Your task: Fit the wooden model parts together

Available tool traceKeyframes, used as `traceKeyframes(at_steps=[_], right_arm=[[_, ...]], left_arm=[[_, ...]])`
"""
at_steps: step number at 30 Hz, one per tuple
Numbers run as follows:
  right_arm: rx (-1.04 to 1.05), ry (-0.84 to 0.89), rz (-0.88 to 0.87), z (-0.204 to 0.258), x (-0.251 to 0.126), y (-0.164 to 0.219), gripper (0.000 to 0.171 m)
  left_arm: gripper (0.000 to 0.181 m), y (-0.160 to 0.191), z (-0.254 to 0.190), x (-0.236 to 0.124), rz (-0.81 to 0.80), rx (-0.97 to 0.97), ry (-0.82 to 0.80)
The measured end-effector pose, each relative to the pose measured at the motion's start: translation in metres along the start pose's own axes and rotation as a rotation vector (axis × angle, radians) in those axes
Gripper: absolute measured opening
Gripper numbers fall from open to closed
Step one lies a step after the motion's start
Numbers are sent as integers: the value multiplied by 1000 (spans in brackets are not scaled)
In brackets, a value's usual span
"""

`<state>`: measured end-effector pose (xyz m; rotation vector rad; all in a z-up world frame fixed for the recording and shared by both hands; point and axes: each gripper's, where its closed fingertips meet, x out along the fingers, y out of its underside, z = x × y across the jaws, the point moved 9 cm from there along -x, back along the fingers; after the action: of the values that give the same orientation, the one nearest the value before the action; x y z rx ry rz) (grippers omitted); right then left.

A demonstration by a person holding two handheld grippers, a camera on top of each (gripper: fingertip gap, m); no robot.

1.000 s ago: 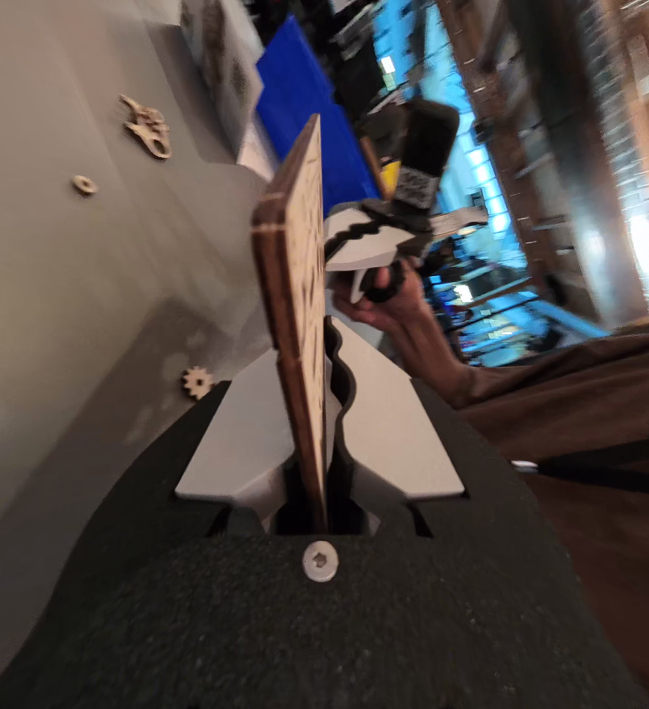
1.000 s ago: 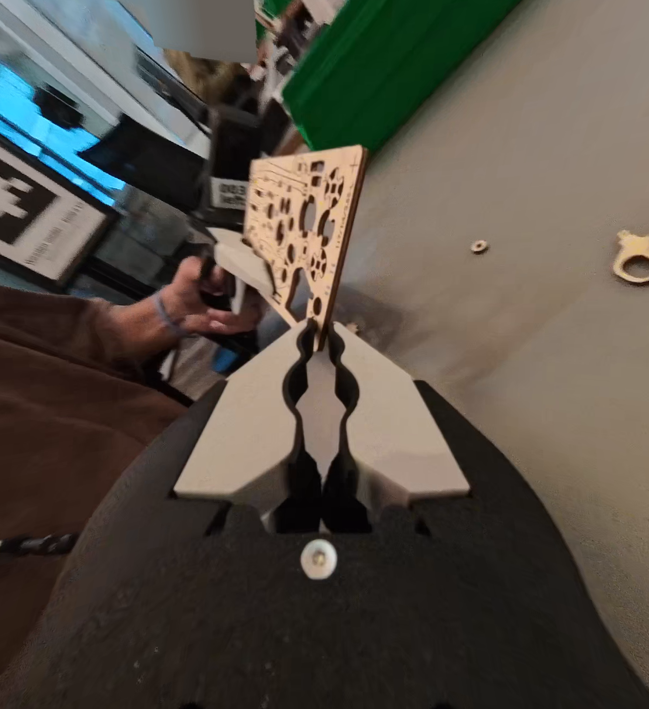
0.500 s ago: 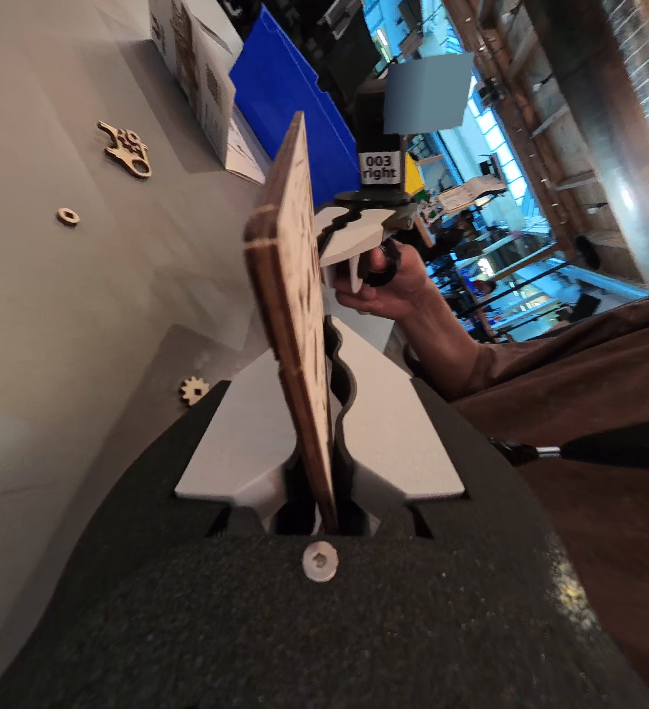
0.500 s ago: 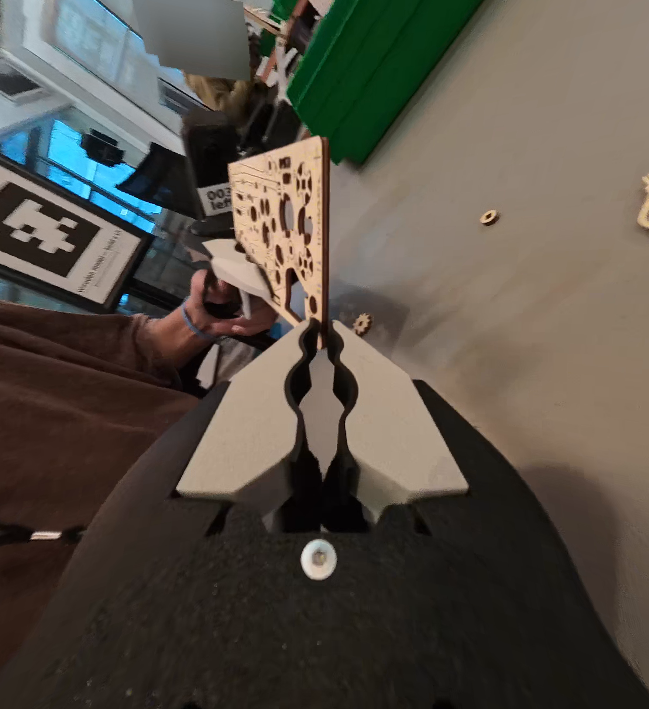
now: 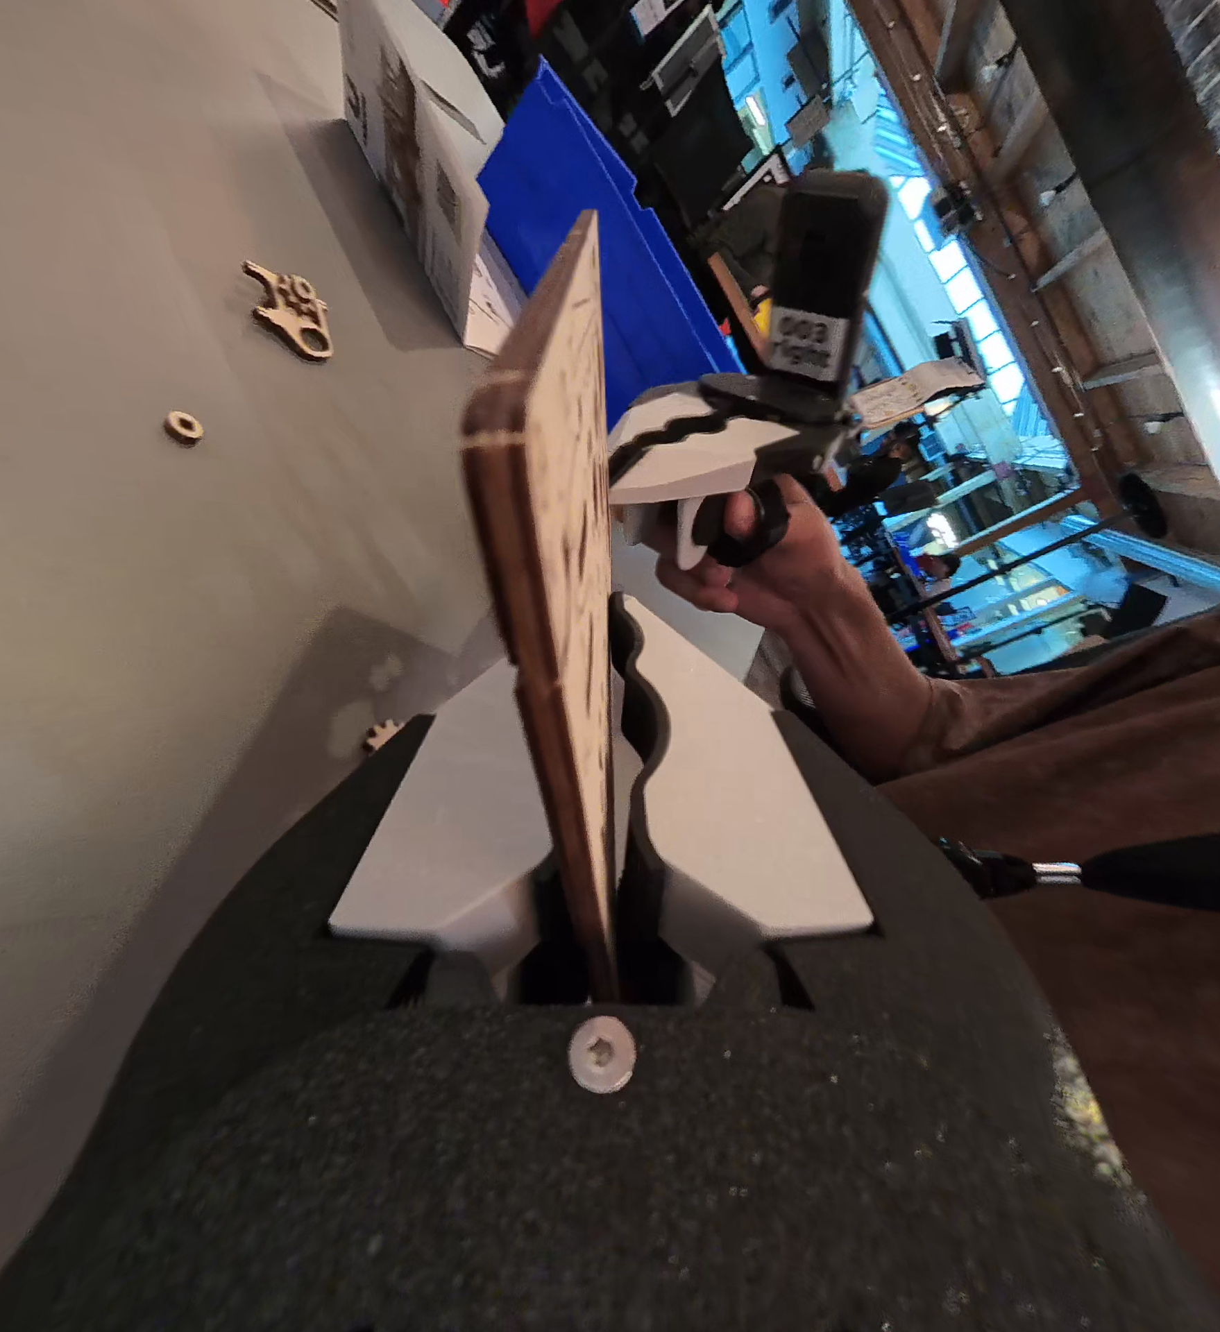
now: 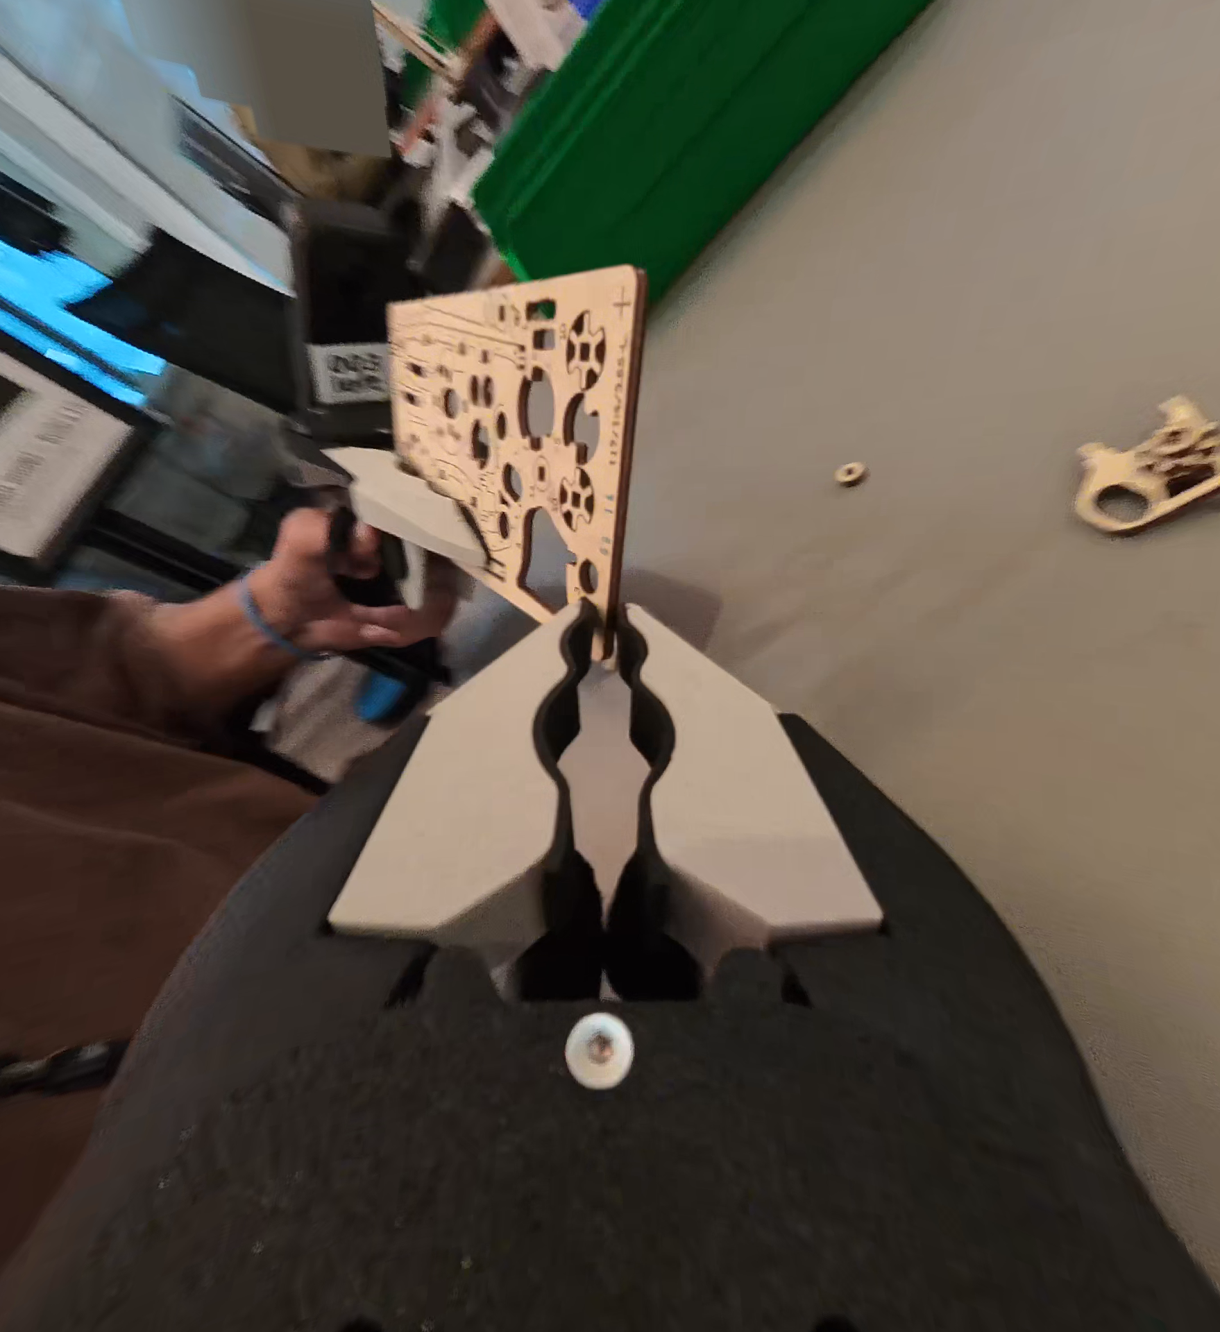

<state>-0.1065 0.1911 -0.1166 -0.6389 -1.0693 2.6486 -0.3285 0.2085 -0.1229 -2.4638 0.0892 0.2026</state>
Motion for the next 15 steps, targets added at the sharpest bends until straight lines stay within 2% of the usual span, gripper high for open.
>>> traceKeyframes(at_steps=[2, 4, 6, 15], right_arm=[[96, -133, 3, -2, 0, 3, 16], [135, -184, 17, -5, 0, 5, 17], [118, -170, 23, -6, -1, 6, 5], [120, -183, 35, -4, -2, 7, 7]], left_arm=[[2, 2, 0, -2, 8, -14, 22], [3, 3, 0, -2, 18, -16, 26], [2, 3, -2, -2, 20, -10, 39], [2, 2, -5, -1, 12, 4, 49]])
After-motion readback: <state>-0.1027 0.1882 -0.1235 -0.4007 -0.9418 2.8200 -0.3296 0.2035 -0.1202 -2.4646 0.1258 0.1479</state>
